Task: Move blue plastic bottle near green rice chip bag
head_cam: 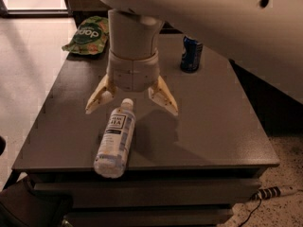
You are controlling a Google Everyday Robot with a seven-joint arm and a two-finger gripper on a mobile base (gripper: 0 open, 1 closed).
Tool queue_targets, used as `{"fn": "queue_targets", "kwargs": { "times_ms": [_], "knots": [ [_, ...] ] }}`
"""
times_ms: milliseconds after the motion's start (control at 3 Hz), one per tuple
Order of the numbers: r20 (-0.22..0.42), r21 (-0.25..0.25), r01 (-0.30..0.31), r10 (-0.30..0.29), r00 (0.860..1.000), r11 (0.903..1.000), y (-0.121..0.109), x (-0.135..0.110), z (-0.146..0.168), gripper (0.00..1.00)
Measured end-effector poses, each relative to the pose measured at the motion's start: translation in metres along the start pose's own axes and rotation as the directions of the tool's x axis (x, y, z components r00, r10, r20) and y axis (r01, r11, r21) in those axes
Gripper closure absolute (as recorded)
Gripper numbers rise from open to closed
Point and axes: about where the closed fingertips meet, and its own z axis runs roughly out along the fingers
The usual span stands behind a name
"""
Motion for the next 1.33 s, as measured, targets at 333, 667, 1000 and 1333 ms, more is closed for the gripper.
{"fn": "queue_targets", "kwargs": {
  "times_ms": [333,667,1000,1333],
  "knots": [
    [0.008,0.049,-0.202,0.202,0.979,0.9781,0.003,0.015,0.029,0.00],
    [0.043,0.061,-0.302,0.300,0.953,0.9513,0.006,0.019,0.045,0.00],
    [0.149,0.060,-0.283,0.271,0.951,0.9573,0.013,0.009,0.056,0.03],
    [0.300,0.011,-0.183,0.171,0.938,0.9831,0.018,-0.016,0.062,0.26]
  ]
}}
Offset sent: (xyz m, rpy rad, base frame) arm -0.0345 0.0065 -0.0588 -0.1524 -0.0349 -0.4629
